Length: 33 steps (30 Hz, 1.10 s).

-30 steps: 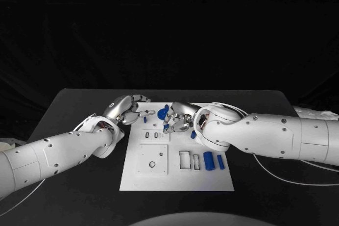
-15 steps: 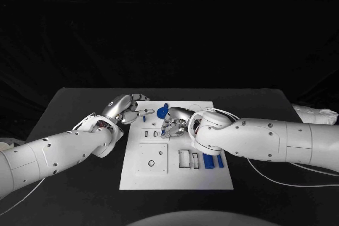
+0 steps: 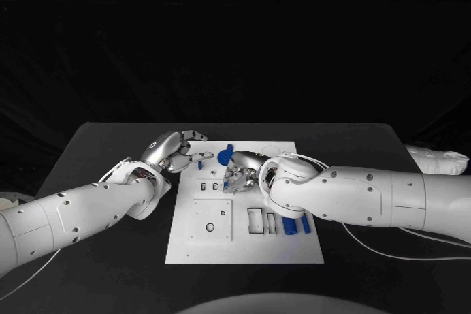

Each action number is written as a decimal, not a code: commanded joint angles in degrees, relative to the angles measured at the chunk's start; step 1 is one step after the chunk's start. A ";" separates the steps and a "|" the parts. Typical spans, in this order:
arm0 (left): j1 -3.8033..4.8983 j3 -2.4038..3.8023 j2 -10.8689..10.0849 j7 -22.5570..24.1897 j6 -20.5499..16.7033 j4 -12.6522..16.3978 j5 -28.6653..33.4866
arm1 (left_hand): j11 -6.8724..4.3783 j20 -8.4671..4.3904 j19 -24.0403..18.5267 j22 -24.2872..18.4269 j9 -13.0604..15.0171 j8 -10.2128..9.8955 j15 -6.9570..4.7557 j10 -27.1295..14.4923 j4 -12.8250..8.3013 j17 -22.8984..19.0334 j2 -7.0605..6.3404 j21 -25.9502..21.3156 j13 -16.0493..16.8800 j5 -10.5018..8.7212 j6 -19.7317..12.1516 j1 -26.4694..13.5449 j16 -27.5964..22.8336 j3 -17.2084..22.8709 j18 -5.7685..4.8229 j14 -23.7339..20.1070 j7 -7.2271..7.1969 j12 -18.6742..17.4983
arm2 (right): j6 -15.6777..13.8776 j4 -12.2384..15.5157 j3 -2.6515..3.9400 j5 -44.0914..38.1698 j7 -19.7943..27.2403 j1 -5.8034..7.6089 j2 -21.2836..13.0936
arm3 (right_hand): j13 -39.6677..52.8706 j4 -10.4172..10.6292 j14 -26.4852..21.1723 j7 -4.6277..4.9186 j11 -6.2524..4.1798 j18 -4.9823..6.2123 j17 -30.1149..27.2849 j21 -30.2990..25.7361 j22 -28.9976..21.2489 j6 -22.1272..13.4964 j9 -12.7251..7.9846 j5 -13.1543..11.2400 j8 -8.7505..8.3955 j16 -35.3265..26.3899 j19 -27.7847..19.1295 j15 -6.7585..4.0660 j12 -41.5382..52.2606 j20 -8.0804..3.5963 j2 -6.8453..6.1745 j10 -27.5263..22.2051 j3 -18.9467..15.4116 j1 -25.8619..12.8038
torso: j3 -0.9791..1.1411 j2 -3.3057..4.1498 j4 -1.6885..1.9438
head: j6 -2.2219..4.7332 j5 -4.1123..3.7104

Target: Assemble the parts on the task board

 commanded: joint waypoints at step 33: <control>0.02 0.03 0.06 0.66 0.48 0.20 -0.40 | -0.17 0.21 5.92 15.09 0.01 -0.50 -0.15 5.85 0.11 15.05 0.70 0.14 15.08 0.39 0.52 0.10 0.15 -0.39 -0.42 5.96 0.00 0.15 | 1.40 -1.53 0.00 -2.69 1.51 -0.38 0.88 | 15.10 -0.60 6.18 0.06 0.87 -0.82 15.10 0.26 15.09 -1.75 -0.86 -0.22 -1.50 0.23 6.00 0.66 0.22 0.66 0.10 5.95 -0.07 0.38 | 0.00 -0.03 0.02 | -0.24 -0.33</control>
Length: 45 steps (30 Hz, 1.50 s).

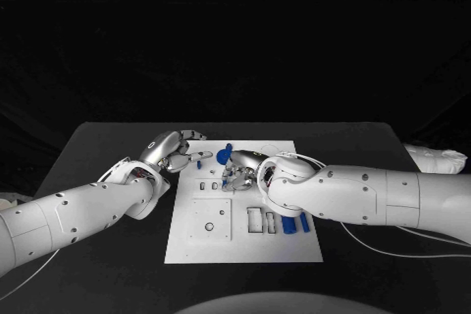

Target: Assemble the parts on the task board

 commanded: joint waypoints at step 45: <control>0.09 0.10 -1.11 0.19 -0.11 1.82 -0.93 | -0.18 0.19 5.92 15.09 0.00 -0.42 -0.17 5.85 -0.05 15.08 0.60 0.14 15.08 0.41 0.60 0.03 0.15 -0.32 -0.42 5.96 -0.01 0.15 | -8.41 2.74 -0.02 7.44 6.88 0.13 -3.91 | 15.07 3.31 5.98 2.21 2.36 -0.82 15.06 0.26 15.06 -12.78 -2.34 1.00 0.78 0.23 6.00 2.85 0.23 2.51 -4.74 6.00 -4.87 -6.56 | 0.04 0.01 -0.05 | -0.28 0.54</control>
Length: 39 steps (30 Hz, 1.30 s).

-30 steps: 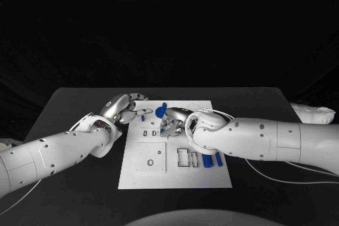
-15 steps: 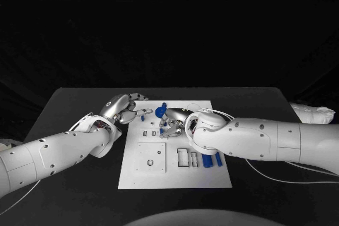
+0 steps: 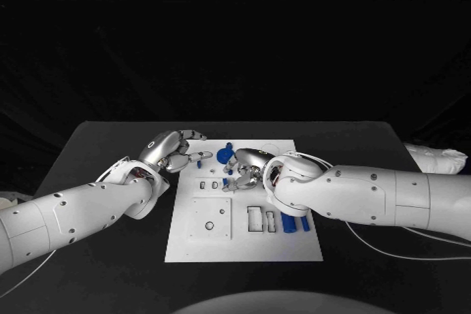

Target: Assemble the parts on the task board

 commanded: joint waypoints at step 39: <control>10.27 -0.09 3.78 -40.50 49.80 7.02 -3.54 | -6.49 -3.21 5.92 15.09 20.25 12.84 -6.08 5.85 0.10 15.09 4.93 0.14 15.08 2.90 13.76 -9.37 0.15 -9.86 -0.42 5.96 -6.79 0.15 | 1.55 7.40 -0.80 39.05 12.93 5.36 -21.75 | 15.09 9.32 5.97 1.49 1.66 -0.82 15.09 0.26 15.09 -2.53 1.67 8.28 2.33 0.23 6.09 1.84 0.23 1.87 7.21 6.00 -2.19 -8.90 | 0.93 -1.17 -0.97 | -0.18 3.83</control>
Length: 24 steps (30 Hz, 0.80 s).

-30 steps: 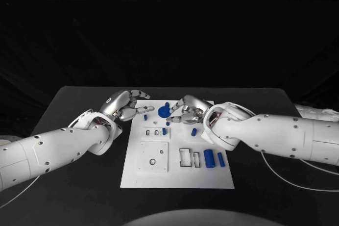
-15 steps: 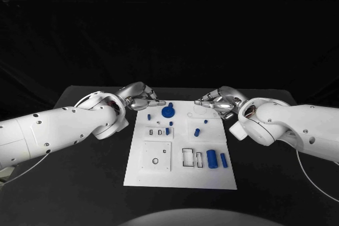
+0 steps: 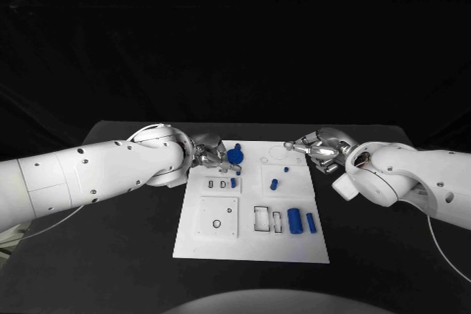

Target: Assemble the parts on the task board

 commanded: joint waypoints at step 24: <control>-0.77 -0.02 4.99 -12.69 7.44 -4.26 4.03 | -0.67 -0.64 6.02 15.09 2.81 -0.42 -0.72 5.93 -0.03 15.06 0.29 0.14 14.97 1.63 0.62 -3.19 0.15 -1.79 -0.43 5.96 -0.68 -0.06 | 2.61 -0.67 -0.09 -1.14 -2.56 -0.86 0.00 | 15.10 0.49 6.18 -0.08 0.48 -0.82 15.10 0.26 15.06 -0.63 0.11 0.27 0.46 0.23 5.89 0.44 0.23 0.49 -0.11 6.00 -0.22 -0.61 | 0.02 -0.03 0.00 | -0.04 -0.15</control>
